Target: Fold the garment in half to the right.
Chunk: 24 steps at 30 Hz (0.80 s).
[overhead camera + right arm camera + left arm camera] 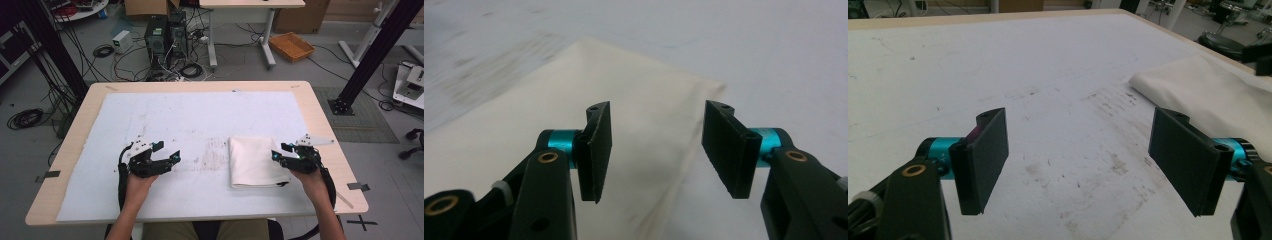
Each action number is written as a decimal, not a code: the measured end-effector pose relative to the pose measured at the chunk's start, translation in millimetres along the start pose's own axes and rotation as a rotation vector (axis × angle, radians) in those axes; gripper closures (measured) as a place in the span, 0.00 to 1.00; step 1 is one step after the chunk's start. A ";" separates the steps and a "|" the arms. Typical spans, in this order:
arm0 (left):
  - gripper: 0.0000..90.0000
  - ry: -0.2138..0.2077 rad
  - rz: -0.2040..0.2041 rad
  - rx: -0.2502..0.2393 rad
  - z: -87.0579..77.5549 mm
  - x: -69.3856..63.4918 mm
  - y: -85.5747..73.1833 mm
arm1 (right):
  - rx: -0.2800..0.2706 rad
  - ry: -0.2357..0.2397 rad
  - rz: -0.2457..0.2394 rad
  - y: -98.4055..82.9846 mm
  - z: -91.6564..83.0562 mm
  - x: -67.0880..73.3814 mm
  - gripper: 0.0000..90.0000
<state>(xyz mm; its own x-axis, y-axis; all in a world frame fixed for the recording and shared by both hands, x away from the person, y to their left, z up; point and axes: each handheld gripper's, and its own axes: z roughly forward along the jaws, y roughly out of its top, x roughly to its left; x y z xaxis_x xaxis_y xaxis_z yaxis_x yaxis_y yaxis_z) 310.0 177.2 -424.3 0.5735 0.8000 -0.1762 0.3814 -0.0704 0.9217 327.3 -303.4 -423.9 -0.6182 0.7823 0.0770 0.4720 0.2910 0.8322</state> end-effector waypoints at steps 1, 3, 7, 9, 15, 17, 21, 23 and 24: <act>0.27 -0.002 -0.002 -0.007 -0.1 0.5 0.2 | 0.009 0.011 -0.043 -2.8 -3.6 5.4 0.50; 0.27 -0.003 -0.009 -0.018 -0.9 1.0 0.5 | 0.028 0.004 -0.088 -8.7 -9.2 13.9 0.47; 0.27 -0.010 0.000 -0.035 -3.0 2.4 0.0 | -0.002 -0.022 -0.098 -16.3 -19.3 16.1 0.34; 0.26 -0.019 0.002 -0.046 -3.5 3.9 -1.1 | -0.054 -0.056 -0.083 -14.5 -24.9 14.2 0.24; 0.26 -0.048 0.047 -0.091 -6.6 5.3 -2.3 | -0.147 -0.139 -0.108 -11.9 -38.5 12.6 0.22; 0.25 -0.047 0.069 -0.089 -7.0 4.2 -3.0 | -0.150 -0.145 -0.094 -13.5 -41.1 10.9 0.22; 0.25 -0.051 0.067 -0.085 -8.3 2.3 -5.0 | -0.158 -0.159 -0.076 -16.7 -45.5 7.8 0.22; 0.25 -0.060 0.070 -0.096 -9.6 1.4 -5.2 | -0.162 -0.165 -0.069 -17.6 -48.1 8.1 0.22; 0.25 -0.064 0.073 -0.102 -10.5 0.9 -5.0 | -0.165 -0.165 -0.071 -17.7 -49.5 7.9 0.22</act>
<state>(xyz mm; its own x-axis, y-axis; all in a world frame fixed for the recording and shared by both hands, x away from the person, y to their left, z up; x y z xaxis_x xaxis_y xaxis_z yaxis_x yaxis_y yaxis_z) 301.0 184.6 -425.5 0.6432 0.7552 -0.1264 0.2631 -0.0629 0.9627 282.9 -329.6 -410.9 -0.5285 0.8464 -0.0650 0.3132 0.2656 0.9118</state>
